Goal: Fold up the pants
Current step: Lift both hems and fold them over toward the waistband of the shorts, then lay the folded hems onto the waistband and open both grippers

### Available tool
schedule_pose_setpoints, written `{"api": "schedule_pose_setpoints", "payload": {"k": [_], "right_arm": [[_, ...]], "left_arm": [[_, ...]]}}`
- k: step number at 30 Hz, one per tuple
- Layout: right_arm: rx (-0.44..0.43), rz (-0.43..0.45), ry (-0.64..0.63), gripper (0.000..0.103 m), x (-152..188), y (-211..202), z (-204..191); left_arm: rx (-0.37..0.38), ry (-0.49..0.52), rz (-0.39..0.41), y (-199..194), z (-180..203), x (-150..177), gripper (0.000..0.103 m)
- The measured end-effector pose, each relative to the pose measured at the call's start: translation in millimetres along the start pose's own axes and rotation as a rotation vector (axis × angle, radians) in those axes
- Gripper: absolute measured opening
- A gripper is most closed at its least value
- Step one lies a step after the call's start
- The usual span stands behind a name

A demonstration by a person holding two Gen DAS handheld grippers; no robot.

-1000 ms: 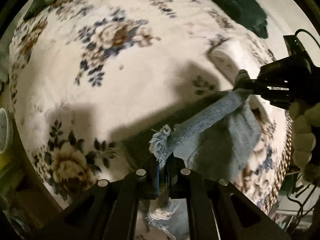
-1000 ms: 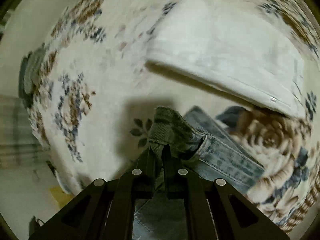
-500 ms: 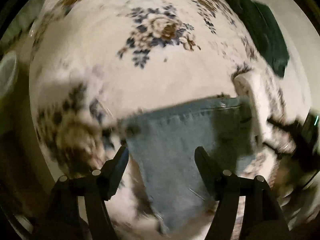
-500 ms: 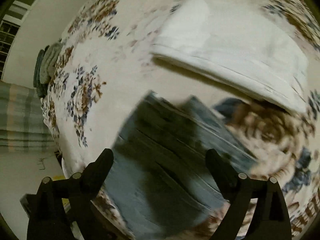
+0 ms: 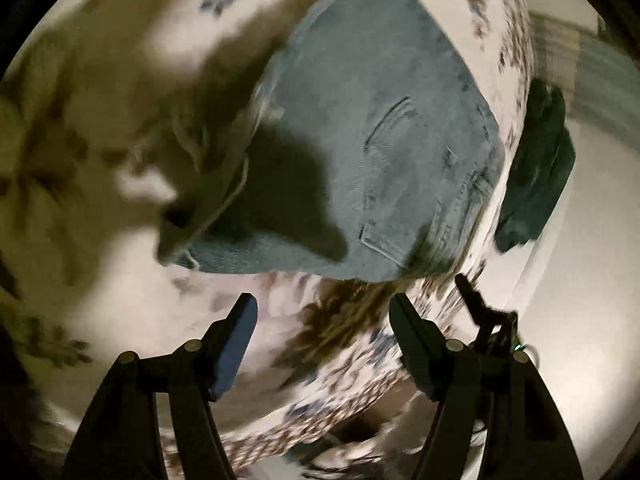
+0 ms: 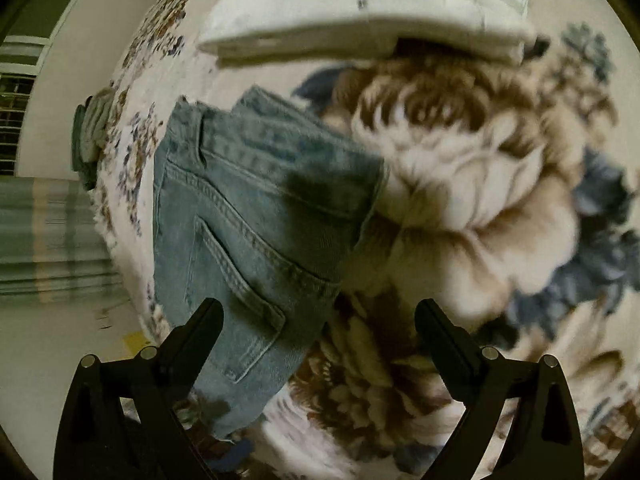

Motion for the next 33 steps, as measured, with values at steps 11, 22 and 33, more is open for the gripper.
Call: {"api": "schedule_pose_setpoints", "payload": {"k": [11,22,33], "right_arm": [[-0.235,0.029,0.101,0.098,-26.0,38.0,5.9],[-0.239,0.116,0.074,0.063,-63.4,47.0,-6.5],[-0.232,0.195,0.111,0.032,-50.7,23.8,-6.8]], "left_arm": [[0.077,-0.175,0.147,25.0,-3.5,-46.7,0.066],[0.071,-0.186,0.188,30.5,2.4,-63.7,0.066],[0.077,-0.063,0.256,-2.3,44.1,-88.9,0.025]]}}
Point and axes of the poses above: each gripper's, at about its wrist camera, not at the fingertips, and y roughly the way its jaws point, z to its right, x to its underside, the point moved 10 cm from there along y, roughly the way its jaws point, and after that the axes turned 1 degree about z, right-handed, at the moved point
